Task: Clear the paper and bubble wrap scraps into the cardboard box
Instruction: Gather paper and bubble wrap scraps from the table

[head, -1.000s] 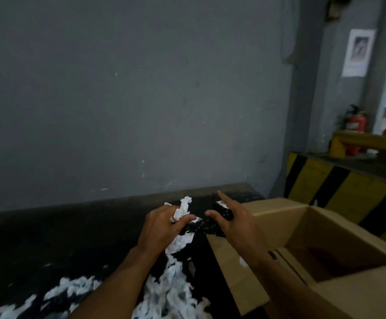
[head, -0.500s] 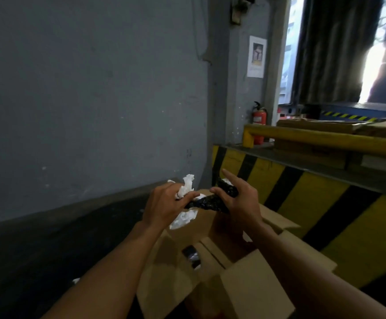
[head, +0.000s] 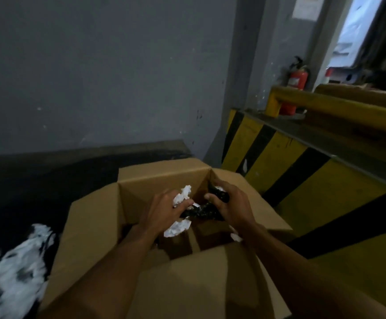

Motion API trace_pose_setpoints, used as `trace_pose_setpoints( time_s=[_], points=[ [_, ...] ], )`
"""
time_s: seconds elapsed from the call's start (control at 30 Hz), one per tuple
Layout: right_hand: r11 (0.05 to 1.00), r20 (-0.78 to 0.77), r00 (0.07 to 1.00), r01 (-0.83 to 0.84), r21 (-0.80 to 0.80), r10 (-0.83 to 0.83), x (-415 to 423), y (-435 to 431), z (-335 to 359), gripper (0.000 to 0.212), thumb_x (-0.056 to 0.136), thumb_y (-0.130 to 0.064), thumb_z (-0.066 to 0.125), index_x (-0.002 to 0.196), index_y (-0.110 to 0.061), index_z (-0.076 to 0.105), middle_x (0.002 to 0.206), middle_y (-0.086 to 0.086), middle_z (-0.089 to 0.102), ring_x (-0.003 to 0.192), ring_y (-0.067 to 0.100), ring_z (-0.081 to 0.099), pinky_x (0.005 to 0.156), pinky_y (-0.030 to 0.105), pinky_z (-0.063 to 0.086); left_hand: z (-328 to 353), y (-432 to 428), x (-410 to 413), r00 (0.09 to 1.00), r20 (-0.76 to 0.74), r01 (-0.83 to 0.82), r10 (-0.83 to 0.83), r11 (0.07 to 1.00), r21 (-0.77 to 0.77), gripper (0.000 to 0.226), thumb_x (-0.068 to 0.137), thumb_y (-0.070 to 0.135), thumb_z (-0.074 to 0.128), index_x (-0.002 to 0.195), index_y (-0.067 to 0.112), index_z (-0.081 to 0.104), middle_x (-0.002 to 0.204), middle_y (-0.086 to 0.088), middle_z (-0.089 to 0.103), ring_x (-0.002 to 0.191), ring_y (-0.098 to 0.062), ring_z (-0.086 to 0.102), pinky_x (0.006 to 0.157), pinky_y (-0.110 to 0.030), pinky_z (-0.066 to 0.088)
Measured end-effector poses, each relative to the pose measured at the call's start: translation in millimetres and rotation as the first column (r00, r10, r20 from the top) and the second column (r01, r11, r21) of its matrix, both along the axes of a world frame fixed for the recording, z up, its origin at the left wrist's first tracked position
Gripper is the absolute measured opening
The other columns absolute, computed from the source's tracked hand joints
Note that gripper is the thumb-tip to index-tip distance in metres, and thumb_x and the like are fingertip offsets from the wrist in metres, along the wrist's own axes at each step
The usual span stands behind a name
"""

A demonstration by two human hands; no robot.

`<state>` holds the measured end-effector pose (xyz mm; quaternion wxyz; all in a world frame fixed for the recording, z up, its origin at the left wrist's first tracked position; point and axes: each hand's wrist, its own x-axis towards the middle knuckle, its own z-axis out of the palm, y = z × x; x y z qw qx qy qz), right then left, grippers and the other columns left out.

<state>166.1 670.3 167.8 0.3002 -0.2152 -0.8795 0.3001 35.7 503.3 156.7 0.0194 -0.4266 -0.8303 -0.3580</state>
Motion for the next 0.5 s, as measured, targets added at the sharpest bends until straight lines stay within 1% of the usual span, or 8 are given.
trace_pose_setpoints(
  time_s=[0.1, 0.2, 0.3, 0.33, 0.37, 0.43, 0.47, 0.5],
  points=[
    [0.998, 0.102, 0.993, -0.065, -0.025, 0.068, -7, 13, -21, 0.04, 0.084, -0.059, 0.058, 0.112, -0.031, 0.065, 0.111, -0.006, 0.066, 0.102, 0.012, 0.058, 0.086, 0.031, 0.048, -12, 0, 8, 0.993, 0.107, -0.037, 0.052, 0.99, -0.133, 0.045, 0.087, 0.066, 0.045, 0.111, 0.031, 0.06, 0.105, 0.009, 0.053, 0.1, -0.013, 0.054, 0.086, -0.037, 0.045],
    [0.991, 0.136, 0.983, -0.112, -0.075, 0.122, -18, 23, -26, 0.039, 0.086, -0.06, 0.054, 0.105, -0.029, 0.069, 0.102, -0.007, 0.067, 0.094, 0.01, 0.06, 0.084, 0.031, 0.05, -13, 1, 12, 0.984, 0.157, -0.049, 0.082, 0.978, -0.204, 0.046, 0.091, 0.063, 0.038, 0.122, 0.034, 0.057, 0.123, 0.005, 0.053, 0.117, -0.017, 0.048, 0.098, -0.041, 0.039],
    [0.992, 0.154, 0.981, -0.117, -0.039, 0.122, -32, 30, -26, 0.039, 0.091, -0.056, 0.05, 0.105, -0.026, 0.07, 0.102, -0.002, 0.065, 0.094, 0.015, 0.06, 0.083, 0.03, 0.049, -10, 4, 12, 0.971, 0.223, -0.036, 0.087, 0.975, -0.22, 0.048, 0.098, 0.053, 0.032, 0.141, 0.034, 0.04, 0.139, 0.004, 0.047, 0.13, -0.02, 0.042, 0.103, -0.038, 0.032],
    [0.993, 0.158, 0.98, -0.115, -0.031, 0.118, -36, 31, -25, 0.038, 0.092, -0.054, 0.049, 0.104, -0.025, 0.07, 0.101, -0.001, 0.065, 0.093, 0.016, 0.06, 0.082, 0.031, 0.049, -10, 4, 9, 0.967, 0.245, -0.015, 0.07, 0.976, -0.218, 0.045, 0.1, 0.049, 0.032, 0.141, 0.033, 0.041, 0.138, 0.004, 0.049, 0.128, -0.02, 0.044, 0.101, -0.036, 0.034],
    [0.993, 0.161, 0.98, -0.115, -0.032, 0.119, -39, 32, -24, 0.037, 0.092, -0.053, 0.048, 0.102, -0.025, 0.07, 0.1, -0.001, 0.064, 0.092, 0.016, 0.059, 0.081, 0.032, 0.05, -9, 6, 7, 0.969, 0.242, -0.003, 0.056, 0.977, -0.215, 0.041, 0.101, 0.043, 0.033, 0.135, 0.027, 0.05, 0.13, 0.002, 0.056, 0.12, -0.022, 0.051, 0.097, -0.033, 0.039],
    [0.992, 0.161, 0.979, -0.118, -0.038, 0.123, -43, 31, -23, 0.035, 0.093, -0.05, 0.049, 0.101, -0.023, 0.069, 0.1, -0.001, 0.063, 0.09, 0.015, 0.058, 0.081, 0.033, 0.05, -7, 8, 3, 0.979, 0.195, -0.022, 0.065, 0.977, -0.214, 0.037, 0.101, 0.032, 0.035, 0.107, 0.011, 0.065, 0.102, -0.008, 0.068, 0.094, -0.025, 0.062, 0.084, -0.034, 0.047],
    [0.992, 0.16, 0.979, -0.119, -0.037, 0.123, -45, 31, -22, 0.034, 0.093, -0.049, 0.05, 0.102, -0.022, 0.069, 0.1, -0.001, 0.063, 0.09, 0.015, 0.058, 0.08, 0.033, 0.049, -5, 10, 2, 0.982, 0.172, -0.036, 0.074, 0.975, -0.218, 0.037, 0.101, 0.028, 0.036, 0.098, 0.007, 0.066, 0.093, -0.011, 0.067, 0.085, -0.025, 0.061, 0.079, -0.035, 0.048],
    [0.992, 0.161, 0.979, -0.118, -0.036, 0.122, -47, 31, -21, 0.034, 0.093, -0.048, 0.051, 0.102, -0.021, 0.069, 0.1, -0.001, 0.062, 0.09, 0.014, 0.057, 0.079, 0.031, 0.048, -3, 12, 1, 0.985, 0.153, -0.046, 0.081, 0.975, -0.216, 0.035, 0.101, 0.025, 0.037, 0.096, 0.006, 0.066, 0.093, -0.01, 0.066, 0.082, -0.024, 0.06, 0.077, -0.035, 0.048]
  ],
)
